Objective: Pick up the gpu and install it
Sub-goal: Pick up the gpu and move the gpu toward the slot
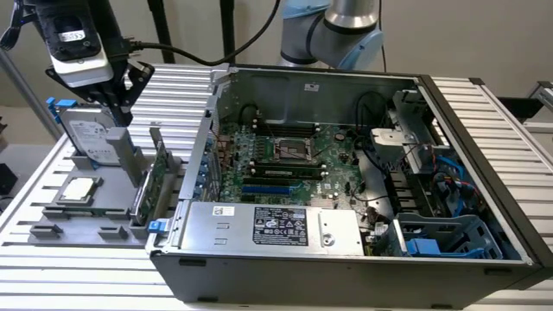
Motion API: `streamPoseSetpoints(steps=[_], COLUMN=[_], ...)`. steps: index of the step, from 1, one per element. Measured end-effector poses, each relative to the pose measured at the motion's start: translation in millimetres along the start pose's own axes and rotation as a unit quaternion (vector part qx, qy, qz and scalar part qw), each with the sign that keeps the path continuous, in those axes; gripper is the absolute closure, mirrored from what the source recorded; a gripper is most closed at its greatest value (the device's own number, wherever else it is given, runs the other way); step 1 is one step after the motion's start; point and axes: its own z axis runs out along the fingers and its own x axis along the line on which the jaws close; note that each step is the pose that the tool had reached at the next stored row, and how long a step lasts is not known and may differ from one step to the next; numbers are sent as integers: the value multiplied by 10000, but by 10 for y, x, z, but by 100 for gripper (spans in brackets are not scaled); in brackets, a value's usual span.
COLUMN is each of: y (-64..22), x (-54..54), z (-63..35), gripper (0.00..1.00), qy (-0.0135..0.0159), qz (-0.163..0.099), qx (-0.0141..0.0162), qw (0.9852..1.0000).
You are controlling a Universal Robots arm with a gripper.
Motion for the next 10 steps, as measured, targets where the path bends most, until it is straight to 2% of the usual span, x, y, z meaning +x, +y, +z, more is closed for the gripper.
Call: streamPoseSetpoints(steps=[10], y=[0], x=[1], z=[0], gripper=[100], qy=[0], qz=[0], qx=[1], qw=[10000])
